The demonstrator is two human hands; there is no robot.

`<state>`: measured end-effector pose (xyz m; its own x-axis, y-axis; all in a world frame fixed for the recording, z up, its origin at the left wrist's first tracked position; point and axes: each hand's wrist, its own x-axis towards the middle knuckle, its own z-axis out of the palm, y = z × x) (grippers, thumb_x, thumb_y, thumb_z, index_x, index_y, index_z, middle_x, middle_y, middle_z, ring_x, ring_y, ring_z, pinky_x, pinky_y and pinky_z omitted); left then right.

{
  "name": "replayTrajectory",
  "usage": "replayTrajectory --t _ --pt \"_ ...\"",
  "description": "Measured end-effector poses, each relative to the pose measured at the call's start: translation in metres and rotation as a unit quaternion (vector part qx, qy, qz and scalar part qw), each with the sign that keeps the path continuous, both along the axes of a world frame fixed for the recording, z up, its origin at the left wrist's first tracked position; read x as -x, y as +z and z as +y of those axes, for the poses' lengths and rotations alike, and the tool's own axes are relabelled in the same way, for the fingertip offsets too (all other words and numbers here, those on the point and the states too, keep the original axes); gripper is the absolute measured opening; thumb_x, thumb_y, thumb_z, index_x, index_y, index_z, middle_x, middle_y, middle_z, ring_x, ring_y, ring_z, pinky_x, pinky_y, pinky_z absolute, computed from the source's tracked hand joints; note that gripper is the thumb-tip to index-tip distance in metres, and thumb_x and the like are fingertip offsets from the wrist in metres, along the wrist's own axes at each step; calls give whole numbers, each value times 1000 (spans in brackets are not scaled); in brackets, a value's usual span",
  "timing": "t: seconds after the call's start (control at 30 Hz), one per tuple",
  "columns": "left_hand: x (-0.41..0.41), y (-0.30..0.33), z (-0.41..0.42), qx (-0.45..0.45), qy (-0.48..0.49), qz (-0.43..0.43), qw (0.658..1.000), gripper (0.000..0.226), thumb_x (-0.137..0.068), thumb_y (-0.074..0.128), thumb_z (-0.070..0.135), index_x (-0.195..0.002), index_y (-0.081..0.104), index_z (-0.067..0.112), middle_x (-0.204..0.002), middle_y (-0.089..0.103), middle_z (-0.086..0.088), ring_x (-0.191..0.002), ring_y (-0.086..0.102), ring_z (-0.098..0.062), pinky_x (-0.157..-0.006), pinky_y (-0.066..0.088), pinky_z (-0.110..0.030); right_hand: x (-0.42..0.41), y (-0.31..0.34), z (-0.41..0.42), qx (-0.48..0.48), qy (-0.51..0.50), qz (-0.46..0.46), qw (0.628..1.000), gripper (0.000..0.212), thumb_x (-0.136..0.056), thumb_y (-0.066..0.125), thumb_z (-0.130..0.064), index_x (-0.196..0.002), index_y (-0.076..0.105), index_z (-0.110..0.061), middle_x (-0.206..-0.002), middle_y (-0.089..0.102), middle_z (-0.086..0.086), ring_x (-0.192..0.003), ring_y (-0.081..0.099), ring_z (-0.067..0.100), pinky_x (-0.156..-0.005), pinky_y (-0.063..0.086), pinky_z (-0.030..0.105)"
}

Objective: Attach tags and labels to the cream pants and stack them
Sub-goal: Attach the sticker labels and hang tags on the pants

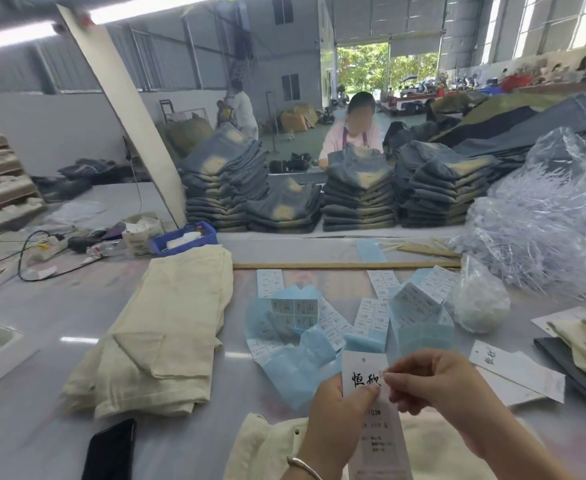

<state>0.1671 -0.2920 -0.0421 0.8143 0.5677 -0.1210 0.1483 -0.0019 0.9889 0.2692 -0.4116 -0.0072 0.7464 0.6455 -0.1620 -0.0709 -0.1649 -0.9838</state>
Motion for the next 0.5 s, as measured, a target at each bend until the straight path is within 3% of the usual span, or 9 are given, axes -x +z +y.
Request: replayTrajectory --t 0.07,0.13,0.27,0.37,0.5 --pt "4 1 5 7 9 -2 1000 13 -89 65 13 -79 72 15 -69 70 4 -65 64 -11 -59 52 -24 4 -1 7 11 -3 -42 999 7 -79 74 -3 -73 71 -2 -58 65 10 -50 53 12 -49 42 17" --pt "9 1 11 14 17 -8 1000 9 -89 65 15 -83 72 13 -70 70 4 -65 65 -11 -59 52 -24 9 -2 13 13 -17 -73 997 9 -80 75 -9 -72 72 -6 -61 68 4 -54 56 7 -53 42 13" --pt "15 3 18 16 15 -14 1000 9 -90 65 16 -84 72 15 -70 70 2 -66 65 -14 -61 54 -29 21 -2 18 3 -40 -107 993 9 -78 77 -12 -71 73 -10 -77 70 18 -67 62 17 -68 49 28" --pt "20 1 19 10 5 -22 1000 8 -90 65 15 -85 72 14 -71 70 0 -66 65 -15 -63 54 -33 29 -3 20 -10 -62 -117 991 8 -79 77 -12 -71 73 -11 -77 72 17 -71 66 30 -74 53 37" --pt "26 0 16 -12 -34 -38 999 8 -90 64 17 -85 70 14 -69 69 1 -64 64 -15 -60 54 -31 42 -3 24 -43 -96 -143 984 11 -79 76 -11 -70 72 -13 -72 68 22 -64 62 21 -67 52 30"
